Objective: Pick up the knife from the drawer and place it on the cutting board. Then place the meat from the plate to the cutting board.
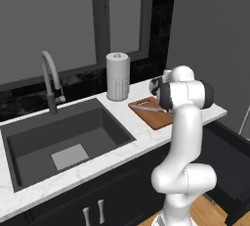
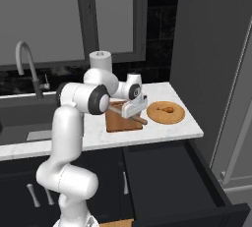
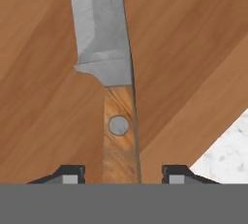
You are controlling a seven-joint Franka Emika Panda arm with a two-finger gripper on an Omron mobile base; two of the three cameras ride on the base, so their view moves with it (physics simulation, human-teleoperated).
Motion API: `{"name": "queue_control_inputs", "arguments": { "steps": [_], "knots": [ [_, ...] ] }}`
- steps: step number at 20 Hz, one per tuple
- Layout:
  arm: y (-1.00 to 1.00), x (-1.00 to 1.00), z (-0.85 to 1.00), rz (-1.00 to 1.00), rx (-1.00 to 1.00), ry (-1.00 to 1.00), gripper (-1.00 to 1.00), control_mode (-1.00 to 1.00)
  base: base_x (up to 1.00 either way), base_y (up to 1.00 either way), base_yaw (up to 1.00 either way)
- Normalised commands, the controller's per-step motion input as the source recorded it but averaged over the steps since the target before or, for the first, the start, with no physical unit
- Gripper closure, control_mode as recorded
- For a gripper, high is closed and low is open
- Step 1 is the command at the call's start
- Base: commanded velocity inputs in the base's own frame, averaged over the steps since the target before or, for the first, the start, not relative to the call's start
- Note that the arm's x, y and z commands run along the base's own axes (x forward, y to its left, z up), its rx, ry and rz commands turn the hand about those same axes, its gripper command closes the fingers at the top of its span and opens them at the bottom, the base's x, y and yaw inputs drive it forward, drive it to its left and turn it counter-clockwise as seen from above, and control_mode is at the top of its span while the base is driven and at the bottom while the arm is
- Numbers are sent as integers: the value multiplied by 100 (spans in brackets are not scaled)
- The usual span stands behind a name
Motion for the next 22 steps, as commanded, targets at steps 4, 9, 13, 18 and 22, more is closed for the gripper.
{"name": "queue_control_inputs", "arguments": {
  "steps": [4, 9, 13, 18, 22],
  "knots": [
    [3, -21, 44, -11, 0, -10, -100, -100, 0, 0, 0],
    [0, -4, 62, -35, 0, -4, -100, -100, 0, 0, 0],
    [0, 0, 17, -74, 1, 0, -100, -100, 0, 0, 0],
    [-3, 0, 5, -84, 3, 0, -100, -100, 0, 0, 0],
    [0, 1, 1, -84, 0, 0, -100, -100, 0, 0, 0]
  ]
}}
